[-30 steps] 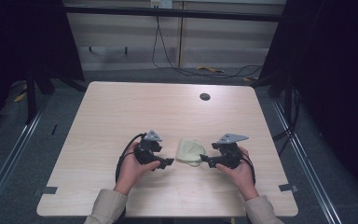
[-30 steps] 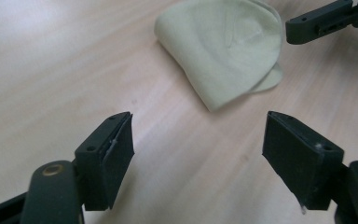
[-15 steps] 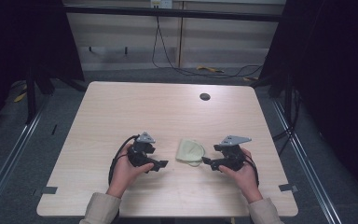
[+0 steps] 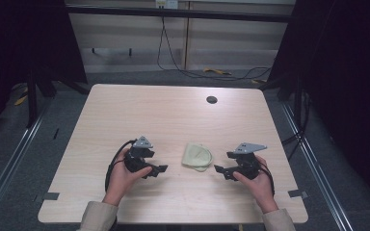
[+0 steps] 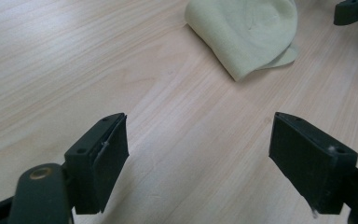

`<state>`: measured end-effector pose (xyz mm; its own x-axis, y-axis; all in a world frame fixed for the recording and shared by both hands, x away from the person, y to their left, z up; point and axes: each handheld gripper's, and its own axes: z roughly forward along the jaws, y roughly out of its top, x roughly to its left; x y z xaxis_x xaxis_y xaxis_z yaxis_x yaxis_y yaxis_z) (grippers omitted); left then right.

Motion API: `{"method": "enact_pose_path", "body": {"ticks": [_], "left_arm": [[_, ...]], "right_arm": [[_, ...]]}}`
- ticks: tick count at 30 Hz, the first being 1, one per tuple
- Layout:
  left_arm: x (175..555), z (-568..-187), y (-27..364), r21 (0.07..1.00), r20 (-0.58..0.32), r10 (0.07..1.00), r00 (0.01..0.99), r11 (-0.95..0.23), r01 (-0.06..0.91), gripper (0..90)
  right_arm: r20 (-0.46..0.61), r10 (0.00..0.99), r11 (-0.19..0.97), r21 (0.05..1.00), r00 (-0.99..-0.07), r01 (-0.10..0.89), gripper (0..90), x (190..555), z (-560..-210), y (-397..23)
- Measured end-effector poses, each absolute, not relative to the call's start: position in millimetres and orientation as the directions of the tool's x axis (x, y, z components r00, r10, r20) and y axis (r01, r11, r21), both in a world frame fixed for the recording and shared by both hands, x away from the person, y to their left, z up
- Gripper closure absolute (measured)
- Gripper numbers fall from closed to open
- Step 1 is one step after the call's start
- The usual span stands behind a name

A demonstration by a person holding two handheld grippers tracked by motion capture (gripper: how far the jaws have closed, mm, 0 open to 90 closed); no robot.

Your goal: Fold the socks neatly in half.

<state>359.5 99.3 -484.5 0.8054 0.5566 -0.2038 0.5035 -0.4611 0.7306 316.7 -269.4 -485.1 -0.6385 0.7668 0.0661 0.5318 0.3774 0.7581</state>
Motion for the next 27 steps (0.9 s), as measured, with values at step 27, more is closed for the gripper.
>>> {"method": "enact_pose_path", "body": {"ticks": [27], "left_arm": [[355, -493, 130, 0.729, -0.181, 0.574, 0.799, -0.466, 0.501, 19.7]], "right_arm": [[0.047, 0.780, 0.387, 0.747, -0.624, 0.541, 18.8, 296, -487, -296]]}}
